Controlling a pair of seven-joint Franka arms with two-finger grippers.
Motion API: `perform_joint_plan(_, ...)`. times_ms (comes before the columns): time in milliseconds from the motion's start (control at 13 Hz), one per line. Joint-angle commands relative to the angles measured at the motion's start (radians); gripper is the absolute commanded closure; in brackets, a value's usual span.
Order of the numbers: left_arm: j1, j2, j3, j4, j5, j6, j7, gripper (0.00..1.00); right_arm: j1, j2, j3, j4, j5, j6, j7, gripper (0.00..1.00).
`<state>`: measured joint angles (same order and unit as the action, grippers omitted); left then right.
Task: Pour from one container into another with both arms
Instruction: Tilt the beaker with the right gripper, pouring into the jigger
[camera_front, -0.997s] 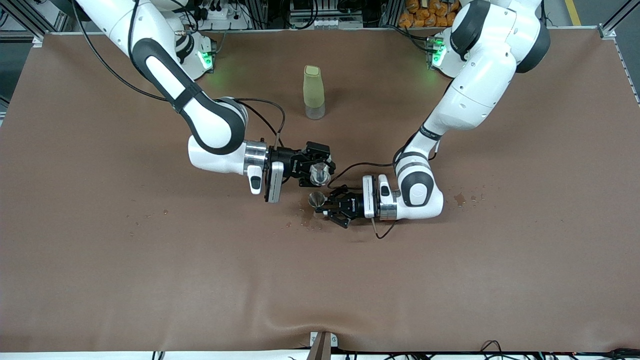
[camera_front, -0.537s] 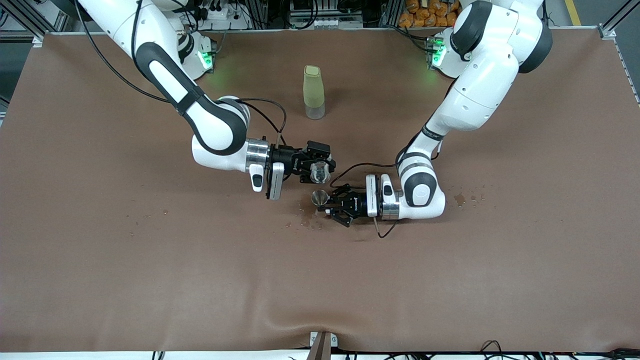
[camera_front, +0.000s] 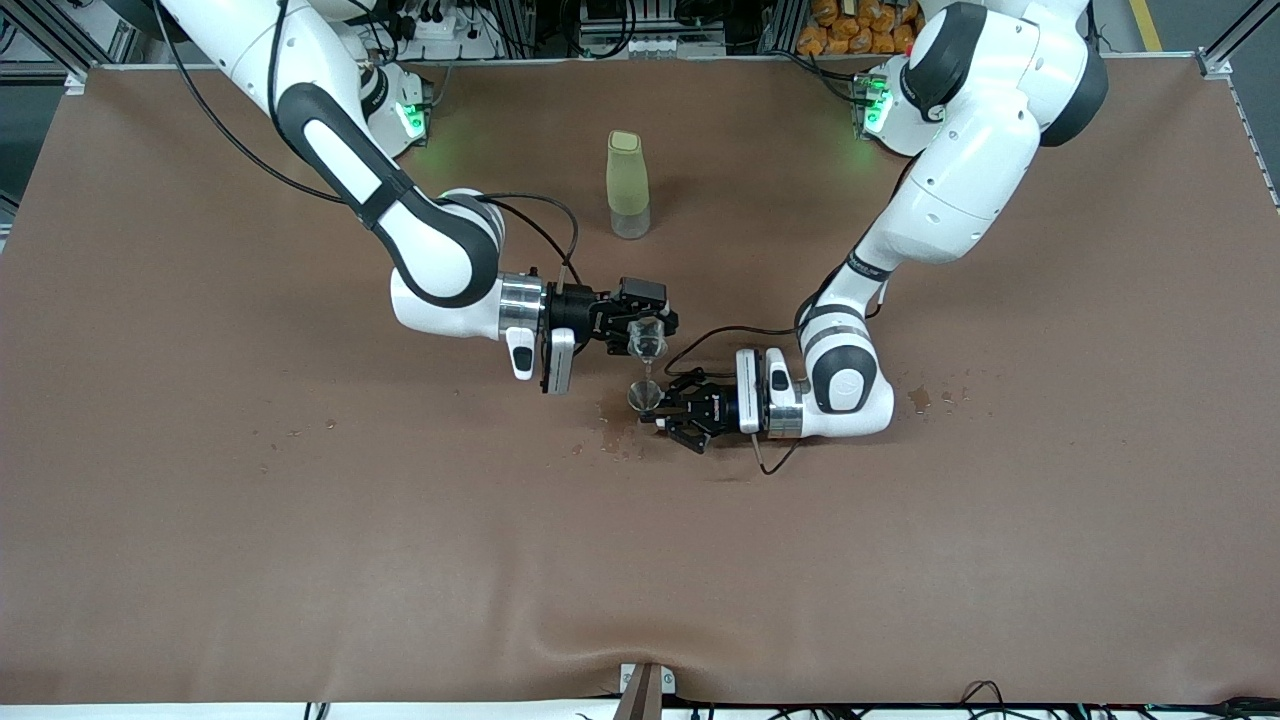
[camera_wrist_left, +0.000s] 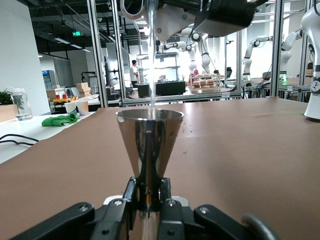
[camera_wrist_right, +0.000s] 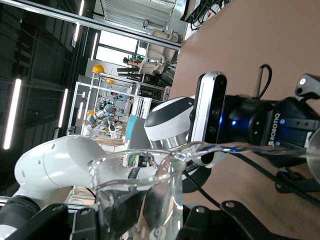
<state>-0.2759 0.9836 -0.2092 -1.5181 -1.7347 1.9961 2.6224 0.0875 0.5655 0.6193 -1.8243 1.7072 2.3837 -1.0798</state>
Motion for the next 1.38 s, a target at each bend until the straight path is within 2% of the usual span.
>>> perform_joint_plan(0, 0.006, -0.009, -0.003, -0.016, -0.019, -0.025, 0.027, 1.0, 0.008, -0.019, -0.007, -0.007, 0.026, -0.008, 0.038, 1.0)
perform_joint_plan(1304, 0.023, -0.017, -0.006, -0.044, -0.019, -0.054, 0.025, 1.0, 0.008, -0.018, -0.006, 0.011, 0.026, -0.009, 0.218, 1.0)
